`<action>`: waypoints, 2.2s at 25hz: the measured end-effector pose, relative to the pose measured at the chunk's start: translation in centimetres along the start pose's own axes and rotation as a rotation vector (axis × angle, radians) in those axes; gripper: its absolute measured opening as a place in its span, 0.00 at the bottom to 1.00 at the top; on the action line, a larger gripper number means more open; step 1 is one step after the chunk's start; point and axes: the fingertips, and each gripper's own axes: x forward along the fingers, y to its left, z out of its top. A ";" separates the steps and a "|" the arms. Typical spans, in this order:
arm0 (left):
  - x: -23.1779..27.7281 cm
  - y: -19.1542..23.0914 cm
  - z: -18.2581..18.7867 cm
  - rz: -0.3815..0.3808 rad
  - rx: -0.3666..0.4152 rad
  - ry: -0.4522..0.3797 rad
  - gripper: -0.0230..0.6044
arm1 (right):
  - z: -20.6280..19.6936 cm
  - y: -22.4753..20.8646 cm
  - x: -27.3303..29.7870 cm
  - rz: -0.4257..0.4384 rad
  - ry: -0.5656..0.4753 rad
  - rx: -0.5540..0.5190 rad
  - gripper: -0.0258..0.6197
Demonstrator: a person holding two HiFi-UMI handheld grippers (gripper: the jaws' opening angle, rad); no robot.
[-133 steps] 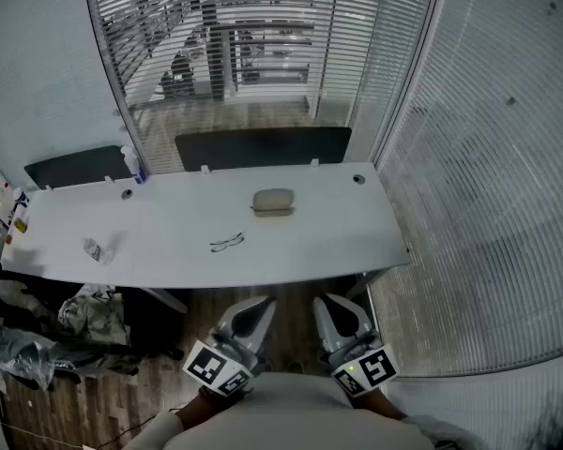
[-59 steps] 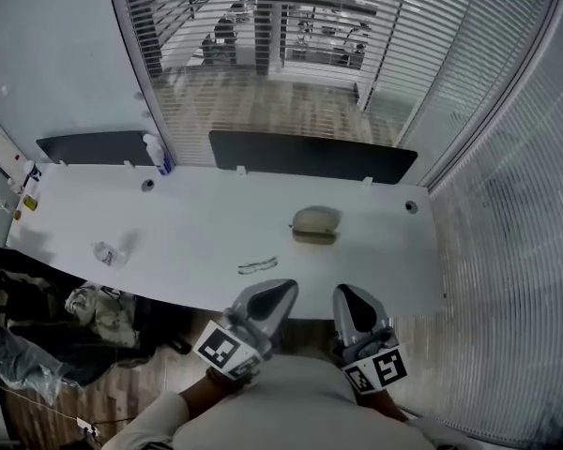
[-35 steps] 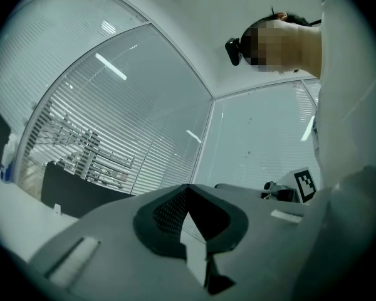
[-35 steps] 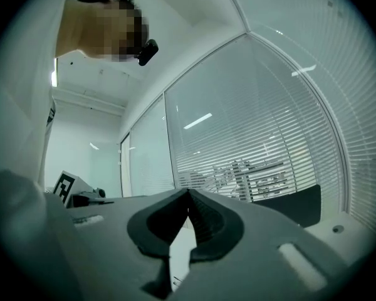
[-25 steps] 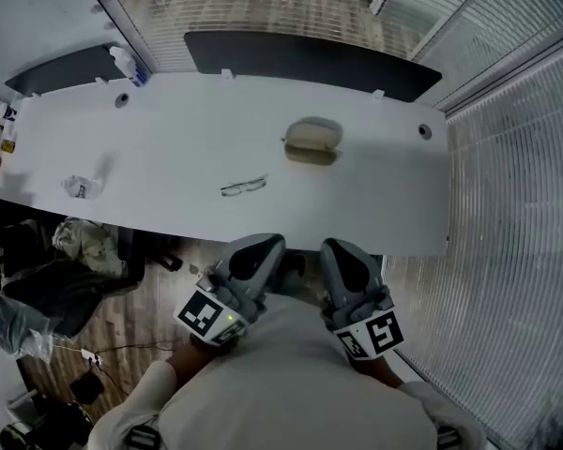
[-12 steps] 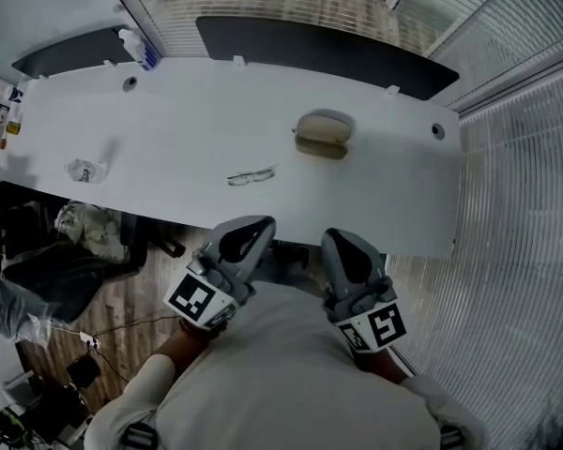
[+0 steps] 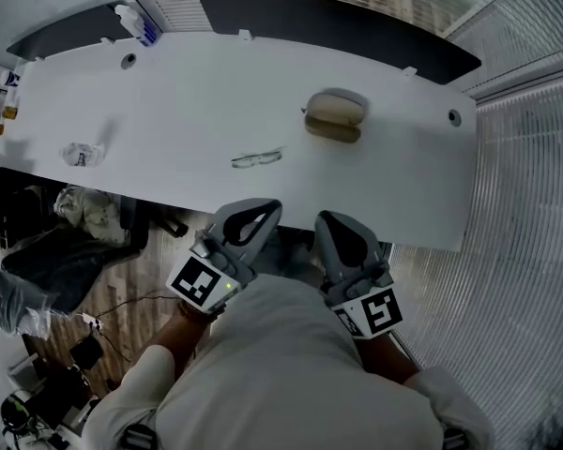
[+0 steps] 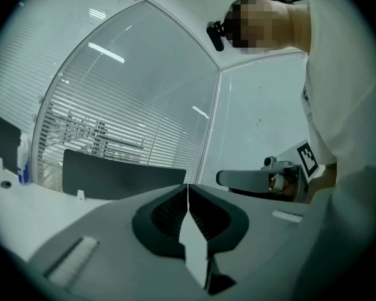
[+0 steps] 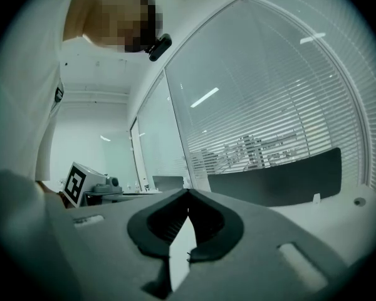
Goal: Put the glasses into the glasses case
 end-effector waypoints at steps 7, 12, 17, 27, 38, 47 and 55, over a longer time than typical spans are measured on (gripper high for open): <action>0.7 4.0 -4.5 0.014 0.080 0.124 0.08 | -2.9 -0.9 1.8 -0.007 0.036 0.021 0.04; 1.5 7.0 -9.5 -0.012 0.150 0.225 0.13 | -4.8 -1.1 3.2 0.001 0.052 0.018 0.04; 2.3 10.8 -14.6 0.000 0.248 0.327 0.16 | -6.1 -1.1 4.1 0.011 0.066 0.034 0.04; 3.0 15.6 -23.1 -0.073 0.401 0.577 0.21 | -9.6 -0.8 4.3 0.012 0.119 0.091 0.04; 3.4 18.7 -28.9 -0.131 0.477 0.732 0.31 | -12.7 0.7 3.9 0.031 0.180 0.141 0.04; 3.8 19.5 -31.6 -0.207 0.491 0.792 0.36 | -13.8 1.2 4.0 0.031 0.210 0.195 0.04; 3.9 19.2 -31.8 -0.287 0.413 0.806 0.31 | -13.8 1.9 4.2 0.035 0.205 0.238 0.04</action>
